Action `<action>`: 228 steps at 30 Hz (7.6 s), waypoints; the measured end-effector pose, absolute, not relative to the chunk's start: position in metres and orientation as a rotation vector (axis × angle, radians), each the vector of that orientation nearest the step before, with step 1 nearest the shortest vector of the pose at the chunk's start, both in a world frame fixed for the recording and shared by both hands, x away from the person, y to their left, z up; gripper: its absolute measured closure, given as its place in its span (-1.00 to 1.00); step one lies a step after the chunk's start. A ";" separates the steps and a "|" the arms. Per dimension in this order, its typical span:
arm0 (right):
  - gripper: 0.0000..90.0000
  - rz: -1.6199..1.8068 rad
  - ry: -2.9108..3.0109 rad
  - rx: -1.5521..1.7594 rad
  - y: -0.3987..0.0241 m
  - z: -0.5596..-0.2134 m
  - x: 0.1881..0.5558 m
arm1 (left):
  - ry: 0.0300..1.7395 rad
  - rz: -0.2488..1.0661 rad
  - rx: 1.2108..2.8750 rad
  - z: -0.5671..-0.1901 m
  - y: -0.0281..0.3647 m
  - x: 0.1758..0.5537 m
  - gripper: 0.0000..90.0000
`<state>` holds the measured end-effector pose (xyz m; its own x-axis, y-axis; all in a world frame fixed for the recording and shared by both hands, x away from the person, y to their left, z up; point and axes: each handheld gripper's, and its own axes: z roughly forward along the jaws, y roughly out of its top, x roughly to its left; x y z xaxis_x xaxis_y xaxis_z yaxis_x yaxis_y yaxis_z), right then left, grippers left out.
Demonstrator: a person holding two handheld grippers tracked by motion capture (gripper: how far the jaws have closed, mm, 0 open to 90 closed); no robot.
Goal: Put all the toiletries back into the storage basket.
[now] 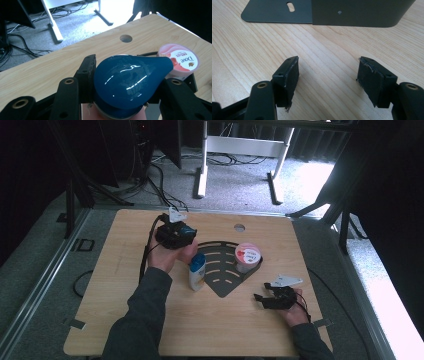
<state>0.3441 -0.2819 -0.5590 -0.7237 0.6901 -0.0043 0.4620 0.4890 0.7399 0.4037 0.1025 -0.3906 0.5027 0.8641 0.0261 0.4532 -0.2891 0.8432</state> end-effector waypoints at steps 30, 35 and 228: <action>-0.26 1.076 2.438 0.973 -0.282 -0.559 0.344 | 1.055 0.563 1.935 -0.378 0.053 0.421 0.18; -0.27 1.076 2.438 0.971 -0.282 -0.559 0.344 | 1.051 0.554 1.930 -0.376 0.046 0.422 0.18; -0.29 1.077 2.454 0.951 -0.280 -0.559 0.344 | 1.302 0.554 1.899 -0.461 -0.049 0.461 -0.38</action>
